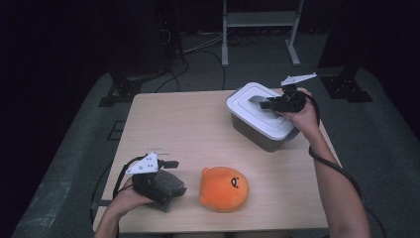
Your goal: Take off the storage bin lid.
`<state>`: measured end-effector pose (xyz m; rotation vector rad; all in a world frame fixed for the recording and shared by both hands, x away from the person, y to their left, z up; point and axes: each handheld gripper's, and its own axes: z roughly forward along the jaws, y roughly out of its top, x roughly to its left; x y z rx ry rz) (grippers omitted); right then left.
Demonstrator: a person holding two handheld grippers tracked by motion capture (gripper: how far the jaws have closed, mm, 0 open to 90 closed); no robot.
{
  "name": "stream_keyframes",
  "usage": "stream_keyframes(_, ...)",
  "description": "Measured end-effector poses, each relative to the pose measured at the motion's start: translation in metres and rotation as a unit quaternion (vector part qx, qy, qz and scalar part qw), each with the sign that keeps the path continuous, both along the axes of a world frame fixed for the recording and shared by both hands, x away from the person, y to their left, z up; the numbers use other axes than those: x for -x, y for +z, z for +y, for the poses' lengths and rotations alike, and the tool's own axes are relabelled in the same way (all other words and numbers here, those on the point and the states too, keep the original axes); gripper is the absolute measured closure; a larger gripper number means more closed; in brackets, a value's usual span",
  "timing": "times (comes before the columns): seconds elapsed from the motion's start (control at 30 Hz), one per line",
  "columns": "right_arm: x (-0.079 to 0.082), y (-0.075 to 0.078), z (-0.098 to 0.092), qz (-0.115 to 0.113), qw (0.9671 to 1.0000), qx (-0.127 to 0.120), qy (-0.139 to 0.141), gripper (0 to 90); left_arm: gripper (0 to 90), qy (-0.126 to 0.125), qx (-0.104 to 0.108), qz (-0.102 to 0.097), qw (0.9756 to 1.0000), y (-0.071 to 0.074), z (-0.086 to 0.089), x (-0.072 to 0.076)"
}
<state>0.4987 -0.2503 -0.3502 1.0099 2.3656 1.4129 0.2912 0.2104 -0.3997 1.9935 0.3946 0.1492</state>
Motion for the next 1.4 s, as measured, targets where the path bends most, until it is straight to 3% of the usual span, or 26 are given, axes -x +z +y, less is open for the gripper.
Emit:
stream_keyframes(0.6,0.017,0.001,0.039,-0.005,0.9966,0.011,0.081,66.2,7.2,-0.001,-0.002,-0.005,1.0000,0.002,0.000,0.001)
stream_keyframes(1.07,0.023,0.002,0.067,-0.005,0.9918,0.015,0.127,66.2,7.2,-0.002,0.001,-0.006,1.0000,0.003,0.000,0.002)
stream_keyframes(1.4,0.024,0.004,0.085,-0.002,0.9861,0.022,0.165,66.1,7.2,-0.004,0.001,-0.006,1.0000,0.003,-0.001,0.002)
